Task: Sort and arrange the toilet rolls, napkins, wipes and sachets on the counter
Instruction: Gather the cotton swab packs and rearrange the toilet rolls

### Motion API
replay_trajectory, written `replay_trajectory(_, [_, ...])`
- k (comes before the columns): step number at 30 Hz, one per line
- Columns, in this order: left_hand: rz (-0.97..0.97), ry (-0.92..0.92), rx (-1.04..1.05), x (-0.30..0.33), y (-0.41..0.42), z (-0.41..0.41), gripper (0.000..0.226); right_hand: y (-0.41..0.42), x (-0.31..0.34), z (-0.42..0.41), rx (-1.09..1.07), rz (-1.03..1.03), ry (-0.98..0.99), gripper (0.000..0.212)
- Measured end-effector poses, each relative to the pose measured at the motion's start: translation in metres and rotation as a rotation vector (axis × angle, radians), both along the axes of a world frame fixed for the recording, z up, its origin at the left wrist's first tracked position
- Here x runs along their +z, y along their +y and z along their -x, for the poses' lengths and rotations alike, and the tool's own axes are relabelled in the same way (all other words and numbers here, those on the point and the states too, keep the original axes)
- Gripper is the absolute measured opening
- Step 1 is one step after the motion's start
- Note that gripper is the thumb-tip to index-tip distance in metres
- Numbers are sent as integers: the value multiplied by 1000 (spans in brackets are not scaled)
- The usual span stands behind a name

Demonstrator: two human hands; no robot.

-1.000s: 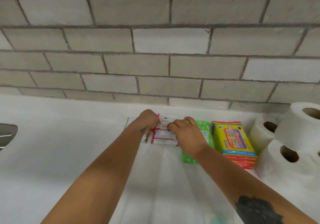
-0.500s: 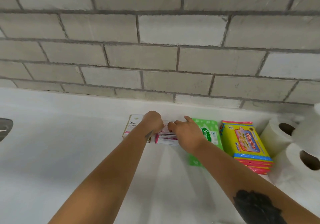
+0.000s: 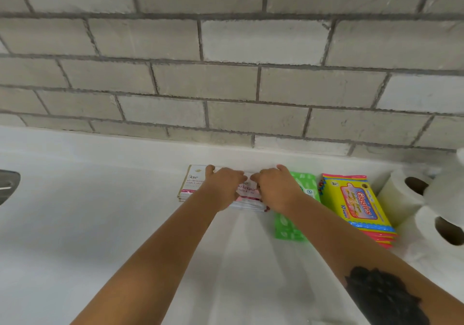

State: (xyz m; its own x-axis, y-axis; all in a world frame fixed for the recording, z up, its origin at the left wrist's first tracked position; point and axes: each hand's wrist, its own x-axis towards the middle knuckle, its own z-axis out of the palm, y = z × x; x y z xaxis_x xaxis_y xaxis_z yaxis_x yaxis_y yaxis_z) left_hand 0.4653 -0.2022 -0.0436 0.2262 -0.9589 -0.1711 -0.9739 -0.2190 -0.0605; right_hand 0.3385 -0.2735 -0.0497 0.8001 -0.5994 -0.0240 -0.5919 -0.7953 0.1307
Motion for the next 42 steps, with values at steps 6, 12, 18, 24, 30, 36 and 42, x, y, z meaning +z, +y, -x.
replay_trajectory(6, [-64, -141, -107, -18, 3, 5, 54, 3, -8, -7, 13, 19, 184, 29])
replay_trajectory(12, [-61, -220, -81, -25, 8, 10, 63, 3, -12, -10, 51, 12, 229, 36])
replay_trajectory(18, [-65, -225, -81, -22, 14, 18, 59, 6, -11, -9, 47, 16, 264, 43])
replay_trajectory(24, [-47, -180, -48, -18, 17, 18, 62, 10, 3, -7, 21, -47, 107, 44])
replay_trajectory(30, [141, -37, 19, 1, 36, 33, 62, 28, 31, 25, 52, -95, -245, 43])
replay_trajectory(36, [460, 182, 99, 12, 68, 72, 48, 59, 45, 85, 7, -82, -603, 28])
replay_trajectory(42, [449, 441, 42, 7, 93, 122, 36, 88, 49, 146, -111, -178, -758, 22])
